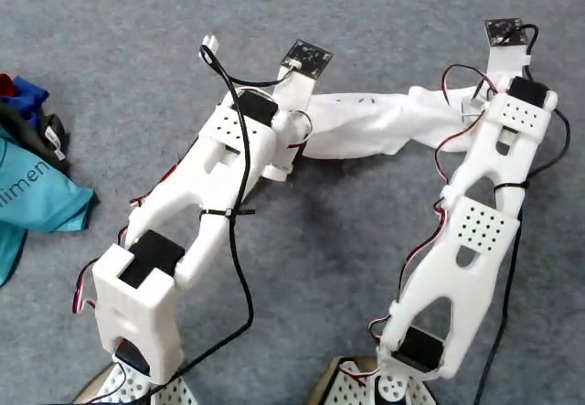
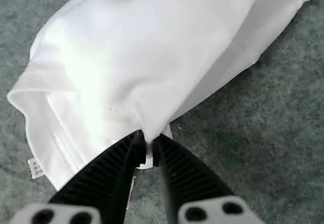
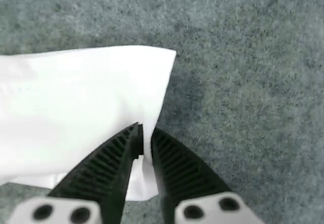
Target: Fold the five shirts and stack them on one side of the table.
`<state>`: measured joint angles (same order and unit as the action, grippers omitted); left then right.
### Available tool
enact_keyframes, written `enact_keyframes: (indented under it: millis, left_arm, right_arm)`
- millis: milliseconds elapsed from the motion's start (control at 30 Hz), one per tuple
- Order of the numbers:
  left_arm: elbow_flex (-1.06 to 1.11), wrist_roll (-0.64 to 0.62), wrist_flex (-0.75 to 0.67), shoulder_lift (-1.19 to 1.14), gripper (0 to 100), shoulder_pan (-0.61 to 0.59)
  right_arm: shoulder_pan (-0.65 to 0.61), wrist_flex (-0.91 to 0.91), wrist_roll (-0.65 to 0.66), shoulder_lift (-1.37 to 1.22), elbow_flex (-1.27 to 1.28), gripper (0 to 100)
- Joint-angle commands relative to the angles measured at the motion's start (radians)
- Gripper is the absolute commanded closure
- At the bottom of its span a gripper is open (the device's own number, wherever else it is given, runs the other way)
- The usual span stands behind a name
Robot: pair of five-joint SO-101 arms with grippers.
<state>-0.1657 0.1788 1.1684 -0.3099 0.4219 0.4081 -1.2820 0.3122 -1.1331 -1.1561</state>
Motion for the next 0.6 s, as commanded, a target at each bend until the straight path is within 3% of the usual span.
enact_keyframes:
  millis: [0, 133, 467, 567]
  left_arm:
    - [-0.081, -0.012, 0.043, 0.068, 98, -0.009]
    - [-0.186, -0.014, 0.144, 0.061, 98, -0.017]
    - [-0.201, -0.075, 0.147, 0.059, 98, -0.029]
    - [-0.199, -0.106, 0.163, 0.059, 93, -0.028]
  right_arm:
    - [-0.019, -0.003, 0.009, 0.007, -0.008, 99.5]
    - [-0.019, -0.003, 0.009, 0.007, -0.008, 99.5]
    - [-0.019, -0.003, 0.009, 0.007, -0.008, 99.5]
    - [-0.019, -0.003, 0.009, 0.007, -0.008, 99.5]
